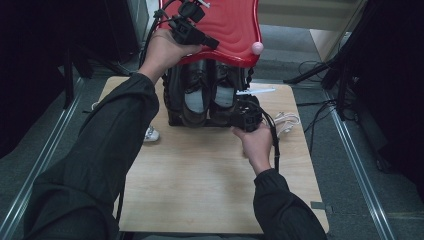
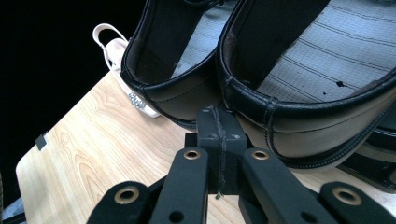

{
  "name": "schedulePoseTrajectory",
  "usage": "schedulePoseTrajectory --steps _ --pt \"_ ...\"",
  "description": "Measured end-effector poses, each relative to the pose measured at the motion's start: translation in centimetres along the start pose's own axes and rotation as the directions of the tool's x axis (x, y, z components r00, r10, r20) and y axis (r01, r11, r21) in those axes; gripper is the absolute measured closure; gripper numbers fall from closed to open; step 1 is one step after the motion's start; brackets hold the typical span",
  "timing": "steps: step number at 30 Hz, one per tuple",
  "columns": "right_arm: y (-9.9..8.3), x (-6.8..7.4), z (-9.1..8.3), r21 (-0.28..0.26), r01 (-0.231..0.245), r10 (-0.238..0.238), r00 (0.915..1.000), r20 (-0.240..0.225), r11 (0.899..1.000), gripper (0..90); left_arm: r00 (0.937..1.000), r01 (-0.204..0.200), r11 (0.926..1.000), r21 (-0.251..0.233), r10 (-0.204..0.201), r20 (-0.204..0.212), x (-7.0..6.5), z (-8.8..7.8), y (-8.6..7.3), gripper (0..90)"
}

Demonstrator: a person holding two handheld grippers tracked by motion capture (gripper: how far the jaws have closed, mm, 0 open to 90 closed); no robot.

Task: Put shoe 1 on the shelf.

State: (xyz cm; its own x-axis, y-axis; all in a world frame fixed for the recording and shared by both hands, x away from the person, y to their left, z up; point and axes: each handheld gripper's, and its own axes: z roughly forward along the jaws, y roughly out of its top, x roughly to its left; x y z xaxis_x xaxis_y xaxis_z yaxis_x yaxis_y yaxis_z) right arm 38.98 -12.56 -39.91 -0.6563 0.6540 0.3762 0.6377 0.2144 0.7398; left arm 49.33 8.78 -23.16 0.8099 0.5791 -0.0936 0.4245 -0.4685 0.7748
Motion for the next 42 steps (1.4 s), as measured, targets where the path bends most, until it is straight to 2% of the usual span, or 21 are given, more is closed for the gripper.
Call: schedulePoseTrajectory --steps 11,14,16,19,25,27,28,31,33,35,36,42 --pt "0.8 -0.7 -0.1 -0.016 -0.019 0.019 0.9995 0.026 1.000 90.0 0.9998 0.013 0.9999 -0.006 -0.012 0.016 0.1 0.1 -0.1 90.0" --pt "1.2 -1.0 -0.2 -0.027 -0.016 0.017 0.9988 0.045 1.000 90.0 0.9998 0.014 0.9998 -0.011 -0.014 0.017 0.1 0.1 -0.1 90.0" --pt "1.3 -1.1 -0.2 -0.045 -0.013 0.016 0.9975 0.069 0.999 90.0 0.9999 0.010 0.9999 -0.010 -0.010 0.002 0.1 0.1 -0.1 90.0" --pt "1.5 -1.4 -0.1 -0.062 -0.037 0.041 0.9965 0.073 0.997 90.0 0.9999 0.012 0.9999 -0.009 -0.011 0.004 0.1 0.1 -0.1 90.0" --pt "2.4 -1.9 0.0 -0.078 -0.044 0.053 0.9925 0.110 0.996 90.0 0.9999 0.012 0.9998 -0.013 -0.012 0.004 0.1 0.1 -0.2 90.0" --pt "2.6 -2.2 0.1 -0.086 -0.065 0.073 0.9927 0.096 0.994 90.0 1.0000 0.009 0.9999 -0.014 -0.009 0.001 0.1 0.1 -0.2 90.0" --pt "2.6 -2.2 0.1 -0.084 -0.060 0.069 0.9927 0.099 0.995 90.0 0.9999 0.012 0.9998 -0.016 -0.012 -0.002 0.1 0.1 -0.2 90.0" --pt "2.7 -2.1 0.3 -0.085 -0.036 0.047 0.9895 0.137 0.996 90.0 0.9998 0.017 0.9997 -0.015 -0.017 0.005 0.2 0.1 -0.2 90.0" --pt "2.7 -2.4 0.7 -0.062 -0.045 0.055 0.9846 0.166 0.997 90.0 0.9998 0.018 0.9997 -0.016 -0.018 0.005 0.2 0.1 -0.2 90.0" --pt "2.4 -2.5 0.9 -0.058 -0.061 0.069 0.9848 0.159 0.996 90.0 0.9998 0.018 0.9997 -0.018 -0.018 0.003 0.2 0.1 -0.3 90.0" --pt "2.0 -2.1 0.7 -0.077 -0.051 0.062 0.9870 0.148 0.996 90.0 0.9999 0.016 0.9997 -0.019 -0.016 0.003 0.2 0.1 -0.3 90.0" --pt "1.4 -0.8 0.3 -0.063 -0.023 0.031 0.9914 0.127 0.998 90.0 0.9996 0.028 0.9995 -0.018 -0.027 0.010 0.3 0.1 -0.3 90.0"
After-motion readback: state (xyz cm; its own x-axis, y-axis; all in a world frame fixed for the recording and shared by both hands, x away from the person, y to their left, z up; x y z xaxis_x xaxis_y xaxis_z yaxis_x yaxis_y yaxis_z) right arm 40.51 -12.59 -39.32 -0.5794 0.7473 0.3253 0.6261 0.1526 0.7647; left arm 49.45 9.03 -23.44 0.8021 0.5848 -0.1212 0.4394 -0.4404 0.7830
